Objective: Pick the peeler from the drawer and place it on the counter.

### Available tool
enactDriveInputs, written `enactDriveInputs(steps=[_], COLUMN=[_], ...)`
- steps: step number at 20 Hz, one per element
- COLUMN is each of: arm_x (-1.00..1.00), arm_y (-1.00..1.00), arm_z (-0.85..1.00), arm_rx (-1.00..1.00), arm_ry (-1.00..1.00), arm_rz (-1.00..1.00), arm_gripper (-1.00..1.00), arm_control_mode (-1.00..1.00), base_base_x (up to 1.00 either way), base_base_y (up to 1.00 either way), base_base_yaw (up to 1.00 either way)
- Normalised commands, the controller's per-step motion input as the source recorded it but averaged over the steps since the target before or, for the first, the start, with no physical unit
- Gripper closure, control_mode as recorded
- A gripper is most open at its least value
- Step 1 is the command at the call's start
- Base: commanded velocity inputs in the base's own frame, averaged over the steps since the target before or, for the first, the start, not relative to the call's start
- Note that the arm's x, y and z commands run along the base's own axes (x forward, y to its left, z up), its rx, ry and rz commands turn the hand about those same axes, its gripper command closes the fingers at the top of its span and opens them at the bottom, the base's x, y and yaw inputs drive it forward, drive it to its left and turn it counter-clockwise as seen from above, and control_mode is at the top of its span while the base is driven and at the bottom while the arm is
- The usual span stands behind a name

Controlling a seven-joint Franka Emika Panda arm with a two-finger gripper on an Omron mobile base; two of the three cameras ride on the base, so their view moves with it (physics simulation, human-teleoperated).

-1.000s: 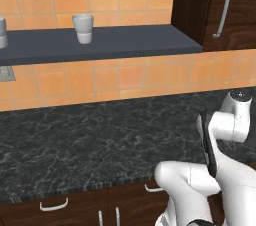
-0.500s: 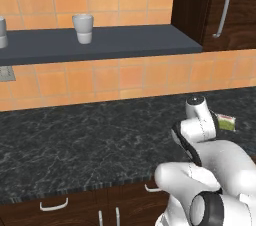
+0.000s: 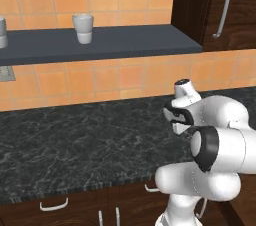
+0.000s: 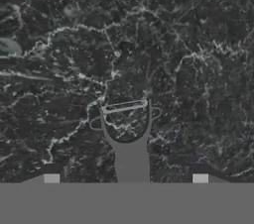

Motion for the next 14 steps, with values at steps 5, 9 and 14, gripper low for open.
enactDriveInputs(steps=[5,9,14], arm_x=[-0.9,-0.93,-0.94], arm_y=[-0.53,-0.98,-0.74], arm_z=[1.0,1.0,1.0], arm_rx=[0.2,0.33,0.36], arm_ry=[-0.35,-0.53,-0.4], arm_rz=[-0.07,0.0,-0.05], arm_gripper=[-1.0,-1.0,-1.0], arm_control_mode=[-1.0,-1.0,-1.0], base_base_x=[0.0,0.0,0.0], base_base_y=[0.0,0.0,0.0], base_base_yaw=[0.0,0.0,0.0])
